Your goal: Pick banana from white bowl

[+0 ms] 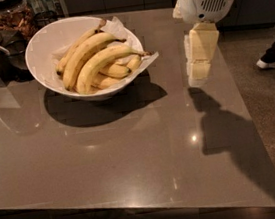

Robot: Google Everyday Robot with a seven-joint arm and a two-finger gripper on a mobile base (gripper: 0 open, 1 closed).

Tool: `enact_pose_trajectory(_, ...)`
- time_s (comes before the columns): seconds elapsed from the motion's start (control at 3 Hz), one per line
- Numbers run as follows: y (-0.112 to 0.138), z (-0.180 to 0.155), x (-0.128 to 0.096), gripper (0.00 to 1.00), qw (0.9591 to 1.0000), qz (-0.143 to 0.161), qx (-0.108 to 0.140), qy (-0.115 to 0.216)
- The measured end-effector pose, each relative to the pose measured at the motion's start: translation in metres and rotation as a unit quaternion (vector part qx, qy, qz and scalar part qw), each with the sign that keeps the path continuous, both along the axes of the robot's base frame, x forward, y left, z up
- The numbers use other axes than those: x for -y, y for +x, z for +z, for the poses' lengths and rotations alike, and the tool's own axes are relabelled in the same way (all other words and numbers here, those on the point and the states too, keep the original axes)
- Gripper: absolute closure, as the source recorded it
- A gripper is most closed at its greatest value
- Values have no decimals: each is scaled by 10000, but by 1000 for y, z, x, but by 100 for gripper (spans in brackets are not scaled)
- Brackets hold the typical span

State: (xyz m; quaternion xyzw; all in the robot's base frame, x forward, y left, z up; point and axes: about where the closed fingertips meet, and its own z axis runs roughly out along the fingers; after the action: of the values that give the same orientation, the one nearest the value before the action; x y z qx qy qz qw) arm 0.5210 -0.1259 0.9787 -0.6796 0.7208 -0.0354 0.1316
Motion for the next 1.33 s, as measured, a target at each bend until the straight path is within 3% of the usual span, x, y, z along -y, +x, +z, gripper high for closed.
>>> enact_pose_trajectory(0.67, 56, -18, -59, 0, 9996, 201, -98, -191)
enact_pose_trajectory(1.33, 84, -31, -103, 19, 9980, 481, -154, -367)
